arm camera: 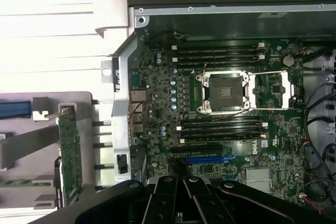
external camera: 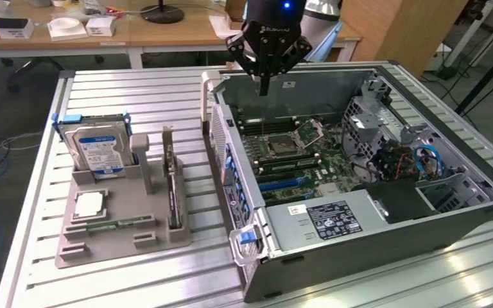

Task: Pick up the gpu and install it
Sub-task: 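Reach for the gpu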

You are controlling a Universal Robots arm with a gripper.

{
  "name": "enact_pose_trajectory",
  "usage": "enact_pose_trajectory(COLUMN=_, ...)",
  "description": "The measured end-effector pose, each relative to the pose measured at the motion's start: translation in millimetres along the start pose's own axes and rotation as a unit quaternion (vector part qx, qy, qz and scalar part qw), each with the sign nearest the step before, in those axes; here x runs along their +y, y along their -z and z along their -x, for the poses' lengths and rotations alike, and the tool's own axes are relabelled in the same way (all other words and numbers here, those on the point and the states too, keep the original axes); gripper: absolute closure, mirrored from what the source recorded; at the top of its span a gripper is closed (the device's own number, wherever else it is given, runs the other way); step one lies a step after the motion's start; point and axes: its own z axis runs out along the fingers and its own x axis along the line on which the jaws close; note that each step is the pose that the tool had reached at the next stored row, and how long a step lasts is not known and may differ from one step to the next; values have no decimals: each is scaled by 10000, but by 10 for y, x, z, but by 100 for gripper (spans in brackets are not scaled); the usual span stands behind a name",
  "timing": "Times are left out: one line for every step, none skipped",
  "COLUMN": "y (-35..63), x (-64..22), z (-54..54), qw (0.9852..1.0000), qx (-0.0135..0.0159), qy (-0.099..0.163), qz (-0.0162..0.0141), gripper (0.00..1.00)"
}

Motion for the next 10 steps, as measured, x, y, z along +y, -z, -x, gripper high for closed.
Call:
enact_pose_trajectory(y=0, x=-2, z=-19, qw=10000, qx=0, qy=0, qz=0, gripper=89)
enact_pose_trajectory(y=0, x=-3, z=-40, qw=10000, qx=0, qy=0, qz=0, gripper=89)
enact_pose_trajectory(y=0, x=-5, z=-62, qw=10000, qx=0, qy=1, qz=0, gripper=89)
enact_pose_trajectory(y=0, x=-7, z=-87, qw=10000, qx=0, qy=0, qz=0, gripper=89)
enact_pose_trajectory(y=0, x=-8, z=-109, qw=10000, qx=0, qy=0, qz=0, gripper=89)
enact_pose_trajectory(y=0, x=-10, z=-128, qw=10000, qx=0, qy=0, qz=0, gripper=89)
enact_pose_trajectory(y=0, x=-11, z=-145, qw=10000, qx=0, qy=0, qz=0, gripper=89)
enact_pose_trajectory(y=0, x=-13, z=-164, qw=10000, qx=0, qy=0, qz=0, gripper=89)
enact_pose_trajectory(y=0, x=-14, z=-183, qw=10000, qx=0, qy=1, qz=0, gripper=89)
enact_pose_trajectory(y=0, x=-16, z=-204, qw=10000, qx=0, qy=0, qz=0, gripper=89)
